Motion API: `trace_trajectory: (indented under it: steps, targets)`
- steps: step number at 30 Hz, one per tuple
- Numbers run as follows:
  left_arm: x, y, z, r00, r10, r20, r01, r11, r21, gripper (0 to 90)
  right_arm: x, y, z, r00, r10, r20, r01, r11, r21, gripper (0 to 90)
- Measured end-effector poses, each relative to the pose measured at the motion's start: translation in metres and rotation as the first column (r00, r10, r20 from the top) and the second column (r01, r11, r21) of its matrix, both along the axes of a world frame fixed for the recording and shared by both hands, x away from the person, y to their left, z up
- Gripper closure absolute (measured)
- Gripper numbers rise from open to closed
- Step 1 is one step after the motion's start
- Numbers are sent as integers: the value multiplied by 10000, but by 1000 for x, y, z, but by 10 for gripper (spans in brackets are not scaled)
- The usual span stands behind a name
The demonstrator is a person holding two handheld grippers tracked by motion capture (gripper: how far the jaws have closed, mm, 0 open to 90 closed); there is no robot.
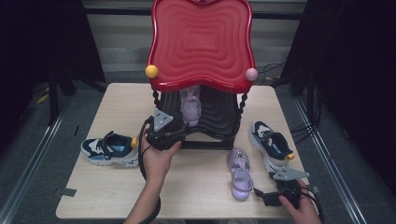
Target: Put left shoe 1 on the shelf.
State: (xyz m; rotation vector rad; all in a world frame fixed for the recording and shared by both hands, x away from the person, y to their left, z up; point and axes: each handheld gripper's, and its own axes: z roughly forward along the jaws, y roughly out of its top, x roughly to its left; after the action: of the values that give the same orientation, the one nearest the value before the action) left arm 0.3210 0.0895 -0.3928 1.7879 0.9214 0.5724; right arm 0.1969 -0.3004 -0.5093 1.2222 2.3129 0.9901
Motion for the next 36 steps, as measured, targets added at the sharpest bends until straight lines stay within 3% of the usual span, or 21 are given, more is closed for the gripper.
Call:
trace_trajectory:
  steps: [8, 16, 20, 24, 27, 36]
  targets:
    - [-6, 10, -8, 9977, -557, -381, 566, 9982, 206, 392, 0, 0, 0, 10000, -9, -3, 9, 10000, 3, 106]
    - [-13, 18, -19, 9924, -956, -776, 966, 9953, 86, 349, 0, 0, 0, 10000, -10, 0, 10, 10000, -8, 106]
    - [-17, 21, -26, 9850, -1324, -1105, 1332, 9911, 7, 331, 0, 0, 0, 10000, -11, -1, 11, 10000, -8, 106]
    - [-20, 23, -32, 9804, -1460, -1323, 1497, 9885, 192, 313, 0, 0, 0, 10000, -5, -1, 5, 10000, -1, 106]
    - [-22, 25, -36, 9786, -1536, -1369, 1589, 9869, 287, 302, 0, 0, 0, 10000, -11, 1, 11, 10000, -9, 106]
    - [-28, 26, -52, 9637, -2096, -1655, 2181, 9753, 351, 285, 0, 0, 0, 10000, -11, 2, 11, 10000, -5, 106]
